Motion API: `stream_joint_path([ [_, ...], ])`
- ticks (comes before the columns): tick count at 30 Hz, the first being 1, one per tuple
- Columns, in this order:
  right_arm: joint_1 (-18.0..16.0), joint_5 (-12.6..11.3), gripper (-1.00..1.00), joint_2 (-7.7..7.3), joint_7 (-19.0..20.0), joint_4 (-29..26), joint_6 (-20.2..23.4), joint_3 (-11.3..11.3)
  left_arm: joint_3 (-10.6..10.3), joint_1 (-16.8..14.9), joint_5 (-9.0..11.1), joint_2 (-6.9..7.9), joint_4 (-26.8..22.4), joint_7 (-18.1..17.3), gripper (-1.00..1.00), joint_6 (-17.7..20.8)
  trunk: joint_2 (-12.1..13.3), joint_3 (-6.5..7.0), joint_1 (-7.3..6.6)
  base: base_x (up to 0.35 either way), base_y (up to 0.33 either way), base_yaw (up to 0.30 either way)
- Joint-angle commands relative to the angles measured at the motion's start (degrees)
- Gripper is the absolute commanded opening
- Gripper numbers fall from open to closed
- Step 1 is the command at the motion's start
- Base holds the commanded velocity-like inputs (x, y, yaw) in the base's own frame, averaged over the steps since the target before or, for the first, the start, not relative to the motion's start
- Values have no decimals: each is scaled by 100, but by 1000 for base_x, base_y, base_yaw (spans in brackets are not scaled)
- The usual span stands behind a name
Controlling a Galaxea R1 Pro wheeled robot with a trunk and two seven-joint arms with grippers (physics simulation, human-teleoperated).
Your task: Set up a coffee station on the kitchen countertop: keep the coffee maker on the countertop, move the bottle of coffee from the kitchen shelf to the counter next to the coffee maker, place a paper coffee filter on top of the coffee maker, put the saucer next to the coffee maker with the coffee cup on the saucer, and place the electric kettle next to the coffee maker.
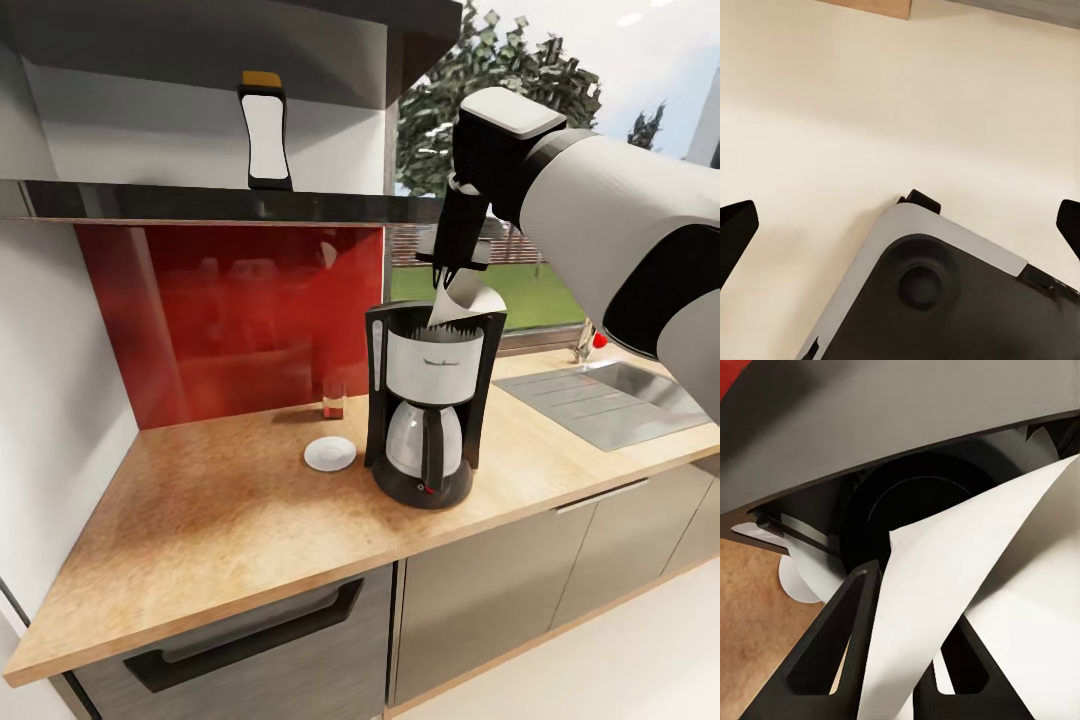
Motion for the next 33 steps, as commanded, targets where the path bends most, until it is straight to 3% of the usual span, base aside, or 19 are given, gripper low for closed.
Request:
stream_joint_path([
  [1, -5, 27, -100, 0, -39, 3, 15, -49, -29, 3, 57, 1, -10, 5, 100, -6, -44, -24, 22, 0, 0, 0],
  [33, -4, 27, -100, 0, -39, -3, 12, -49, -30, 3, 57, -8, -10, 15, 100, 9, -84, -42, 44, 0, 0, 0],
])
